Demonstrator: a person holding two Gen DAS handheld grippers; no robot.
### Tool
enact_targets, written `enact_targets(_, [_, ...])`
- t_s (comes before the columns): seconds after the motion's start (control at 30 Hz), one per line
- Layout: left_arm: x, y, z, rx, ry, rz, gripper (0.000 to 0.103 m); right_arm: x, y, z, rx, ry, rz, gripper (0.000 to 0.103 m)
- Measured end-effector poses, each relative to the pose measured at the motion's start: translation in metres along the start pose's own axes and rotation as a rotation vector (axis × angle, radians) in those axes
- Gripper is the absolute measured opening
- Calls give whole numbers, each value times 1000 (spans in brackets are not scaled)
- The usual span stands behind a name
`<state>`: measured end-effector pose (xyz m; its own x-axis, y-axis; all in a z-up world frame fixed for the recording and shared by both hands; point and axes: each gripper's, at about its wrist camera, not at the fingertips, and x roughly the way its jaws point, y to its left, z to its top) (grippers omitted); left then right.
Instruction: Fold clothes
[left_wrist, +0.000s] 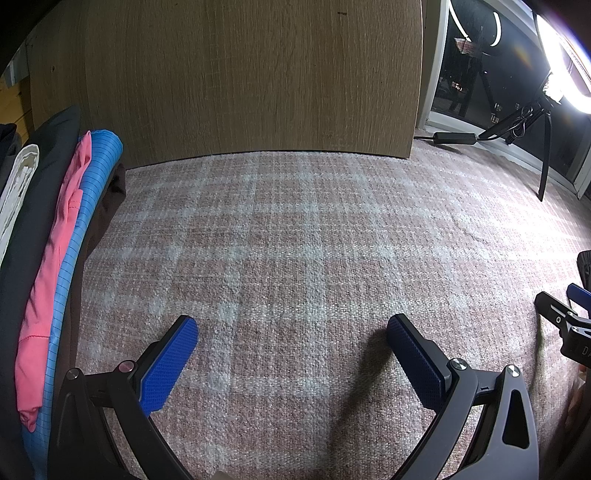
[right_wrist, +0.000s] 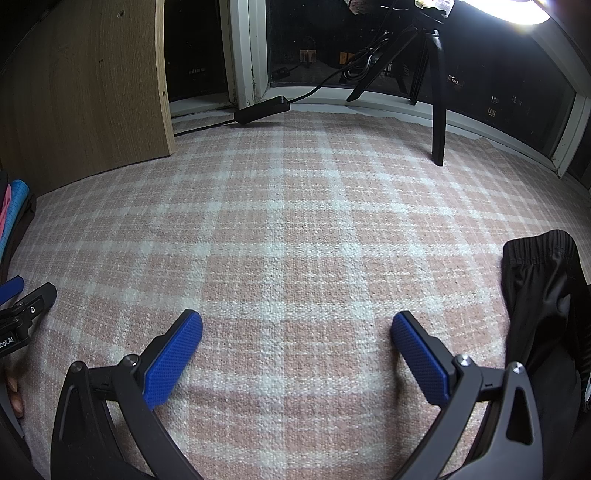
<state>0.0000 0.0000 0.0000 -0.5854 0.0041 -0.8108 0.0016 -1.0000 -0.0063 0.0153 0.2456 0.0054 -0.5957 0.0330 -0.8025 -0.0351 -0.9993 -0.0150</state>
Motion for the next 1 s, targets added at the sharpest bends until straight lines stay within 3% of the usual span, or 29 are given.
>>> enact_targets(0.8, [0,2,7,4,31,-10,102,1,-1,1,-2,5,-1,103])
enact_targets(1.0, [-12,9,-5,10,47,-36,102,-9,2,-1,5,-7,-24,103])
